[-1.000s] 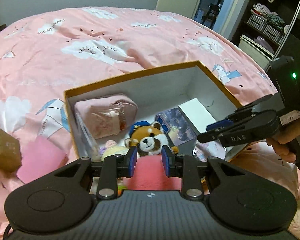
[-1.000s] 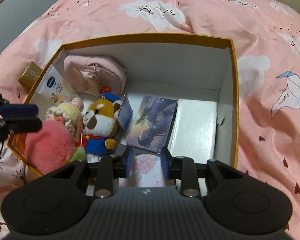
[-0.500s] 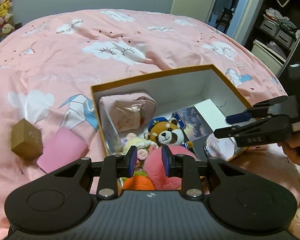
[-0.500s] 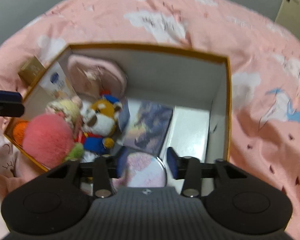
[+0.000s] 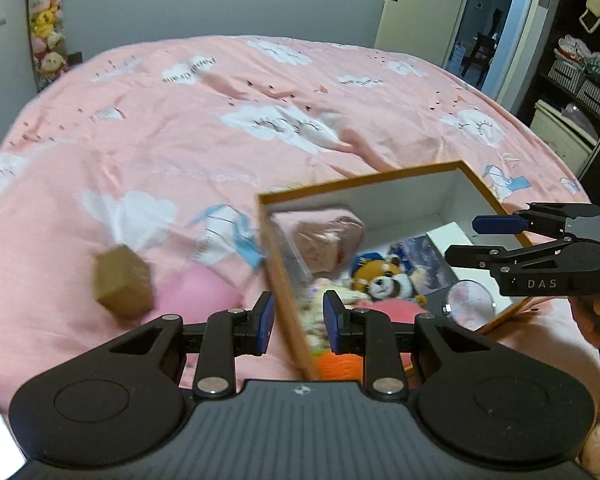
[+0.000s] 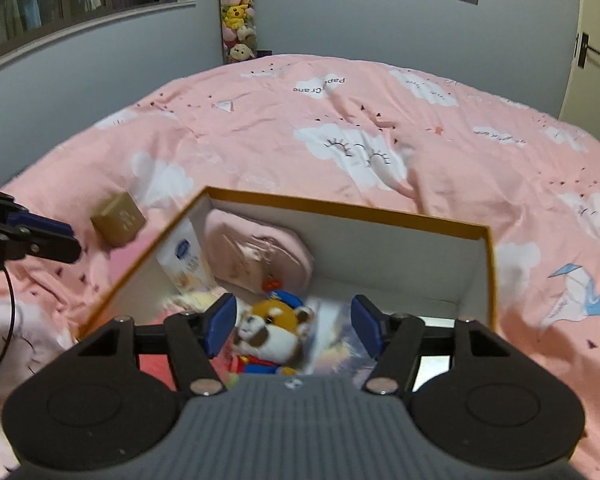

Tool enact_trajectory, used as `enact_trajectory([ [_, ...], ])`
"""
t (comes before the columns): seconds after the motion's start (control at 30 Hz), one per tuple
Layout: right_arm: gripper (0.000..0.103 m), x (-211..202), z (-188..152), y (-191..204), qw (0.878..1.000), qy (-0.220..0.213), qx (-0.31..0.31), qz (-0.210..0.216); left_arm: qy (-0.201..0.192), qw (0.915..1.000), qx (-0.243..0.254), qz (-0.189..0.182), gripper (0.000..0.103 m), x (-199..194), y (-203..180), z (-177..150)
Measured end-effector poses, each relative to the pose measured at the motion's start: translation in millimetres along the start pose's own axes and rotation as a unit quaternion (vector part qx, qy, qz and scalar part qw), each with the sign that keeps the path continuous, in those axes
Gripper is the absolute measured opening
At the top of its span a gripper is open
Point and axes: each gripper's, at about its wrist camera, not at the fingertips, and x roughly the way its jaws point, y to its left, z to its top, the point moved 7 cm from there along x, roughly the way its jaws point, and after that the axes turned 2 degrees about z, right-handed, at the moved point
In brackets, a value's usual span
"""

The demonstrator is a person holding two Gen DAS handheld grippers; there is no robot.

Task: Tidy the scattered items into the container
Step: 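Withdraw the left tool from the box toward the gold cube box, then grasp the gold cube box with the left tool while the right tool grasps the pink card wallet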

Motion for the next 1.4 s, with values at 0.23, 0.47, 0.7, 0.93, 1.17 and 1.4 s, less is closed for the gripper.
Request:
enact_trajectory([
  [0.23, 0.066, 2, 11, 17, 1.0, -0.013, -0.014, 0.021, 0.02, 0.995, 0.06, 0.077, 0.03, -57, 46, 17],
  [0.47, 0.069, 0, 32, 36, 0.998, -0.041, -0.026, 0.034, 0.078, 0.9746, 0.102, 0.183, 0.036, -52, 89, -10],
  [0.7, 0.071, 16, 54, 72, 0.995, -0.048, -0.067, 0.063, 0.059, 0.9885, 0.039, 0.134, 0.036, 14, 99, -40],
  [0.93, 0.076, 58, 60, 124, 0.98, -0.012, -0.166, 0.105, 0.045, 0.9914, -0.001, 0.123, 0.049, 50, 120, -38],
  [1.17, 0.076, 110, 54, 166, 0.953, 0.035, -0.274, 0.122, 0.054, 0.9919, 0.012, 0.114, 0.058, 76, 130, -25],
  [1.4, 0.076, 148, 47, 188, 0.921, 0.079, -0.355, 0.14, 0.09, 0.9919, -0.008, 0.09, 0.06, 104, 144, -11],
])
